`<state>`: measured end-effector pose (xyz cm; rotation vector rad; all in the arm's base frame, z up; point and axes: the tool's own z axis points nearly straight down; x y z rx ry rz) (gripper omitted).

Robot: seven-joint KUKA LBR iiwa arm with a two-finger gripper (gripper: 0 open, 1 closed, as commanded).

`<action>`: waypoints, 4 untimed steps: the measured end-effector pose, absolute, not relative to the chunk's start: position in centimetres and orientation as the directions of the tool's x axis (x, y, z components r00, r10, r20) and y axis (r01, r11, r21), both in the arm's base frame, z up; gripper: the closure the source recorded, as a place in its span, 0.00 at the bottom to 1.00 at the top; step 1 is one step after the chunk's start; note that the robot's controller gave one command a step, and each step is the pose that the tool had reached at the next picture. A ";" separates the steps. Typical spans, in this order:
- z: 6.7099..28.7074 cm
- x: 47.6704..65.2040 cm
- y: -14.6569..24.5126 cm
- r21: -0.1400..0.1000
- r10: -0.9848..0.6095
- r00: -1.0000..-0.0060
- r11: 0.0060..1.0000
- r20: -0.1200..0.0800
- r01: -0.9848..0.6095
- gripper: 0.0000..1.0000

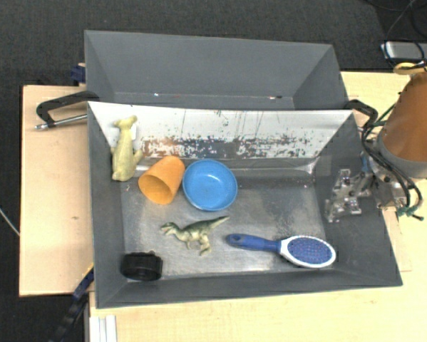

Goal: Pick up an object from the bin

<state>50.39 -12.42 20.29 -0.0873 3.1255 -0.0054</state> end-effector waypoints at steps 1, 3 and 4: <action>19.9 50.2 -12.4 -0.001 -0.057 -0.998 0.998 -0.006 -0.057 0.00; 8.0 49.9 -8.8 -0.010 -0.610 -0.792 0.792 0.001 -0.610 0.00; 8.2 49.8 -9.2 -0.010 -0.609 -0.793 0.793 0.009 -0.609 1.00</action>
Offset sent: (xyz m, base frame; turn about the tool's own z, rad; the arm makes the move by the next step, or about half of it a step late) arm 0.0000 0.0000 0.0000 0.0000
